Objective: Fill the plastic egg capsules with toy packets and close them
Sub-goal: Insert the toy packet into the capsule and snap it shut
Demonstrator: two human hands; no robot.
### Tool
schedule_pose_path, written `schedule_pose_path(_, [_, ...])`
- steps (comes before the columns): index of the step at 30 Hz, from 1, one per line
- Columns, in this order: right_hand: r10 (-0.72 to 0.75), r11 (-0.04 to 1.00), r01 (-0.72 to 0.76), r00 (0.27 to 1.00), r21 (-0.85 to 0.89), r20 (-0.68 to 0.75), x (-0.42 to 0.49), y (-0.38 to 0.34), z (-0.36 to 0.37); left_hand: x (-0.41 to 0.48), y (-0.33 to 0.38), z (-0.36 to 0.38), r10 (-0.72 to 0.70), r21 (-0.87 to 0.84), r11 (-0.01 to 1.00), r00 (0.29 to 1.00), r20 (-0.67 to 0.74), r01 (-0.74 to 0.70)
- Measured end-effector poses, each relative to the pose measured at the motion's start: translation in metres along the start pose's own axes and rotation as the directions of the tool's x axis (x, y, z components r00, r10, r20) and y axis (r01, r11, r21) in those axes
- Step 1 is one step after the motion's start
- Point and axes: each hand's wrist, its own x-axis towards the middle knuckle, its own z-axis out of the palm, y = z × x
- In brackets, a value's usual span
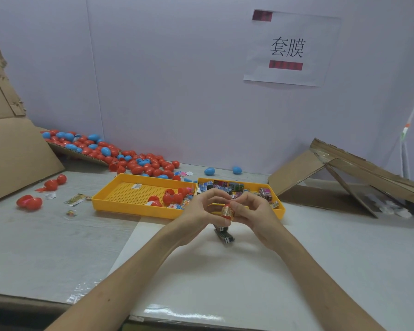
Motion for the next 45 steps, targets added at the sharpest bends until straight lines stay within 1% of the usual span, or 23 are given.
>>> schedule_pose_path(8, [-0.023,1.000,0.023,1.000,0.012,-0.002,0.001,0.002,0.000,0.000,0.000,-0.001,0.001,0.012,1.000,1.000,0.000,-0.001])
schedule_pose_path(11, [-0.014,0.999,0.015,0.999,0.038,-0.036,0.001,0.002,0.001,0.001,-0.002,0.000,0.013,0.015,1.000,1.000,-0.006,-0.013])
schedule_pose_path(13, [-0.003,0.998,0.005,0.999,0.057,-0.032,0.001,0.001,0.001,0.001,-0.002,0.000,0.024,0.032,0.999,1.000,-0.011,-0.023])
schedule_pose_path(16, [-0.003,1.000,0.003,1.000,0.011,-0.002,0.000,0.000,0.002,0.001,-0.002,0.000,0.036,0.074,0.997,0.999,-0.018,-0.035])
schedule_pose_path(19, [-0.010,0.999,0.009,1.000,-0.051,-0.015,0.000,0.001,0.003,-0.001,-0.001,0.000,0.049,0.111,0.993,0.999,-0.018,-0.047])
schedule_pose_path(23, [-0.034,0.997,0.032,0.999,-0.073,-0.020,0.000,0.002,0.000,-0.001,-0.001,0.001,0.043,0.131,0.991,0.999,-0.015,-0.041])
schedule_pose_path(27, [-0.055,0.998,0.054,0.998,-0.040,-0.015,0.001,0.004,0.001,-0.001,-0.002,0.001,0.049,0.107,0.993,0.999,-0.002,-0.049])
schedule_pose_path(33, [-0.067,0.998,0.067,0.998,-0.006,-0.017,0.001,0.004,0.002,0.001,-0.005,-0.002,0.070,0.127,0.990,0.997,-0.015,-0.067])
schedule_pose_path(38, [-0.087,0.995,0.090,0.994,0.040,-0.066,0.003,0.006,0.001,0.003,-0.009,-0.002,0.123,0.075,0.990,0.992,-0.014,-0.122])
schedule_pose_path(40, [-0.069,0.995,0.073,0.996,0.068,-0.059,0.002,0.004,0.001,0.004,-0.010,-0.002,0.150,0.111,0.984,0.986,-0.072,-0.141])
schedule_pose_path(42, [-0.050,0.994,0.054,0.998,0.099,-0.043,0.002,0.003,0.002,0.004,-0.011,-0.003,0.172,0.204,0.969,0.976,-0.136,-0.143])
schedule_pose_path(45, [-0.043,0.991,0.044,0.999,0.126,-0.014,0.001,0.002,0.001,0.005,-0.013,-0.003,0.184,0.291,0.947,0.971,-0.150,-0.135])
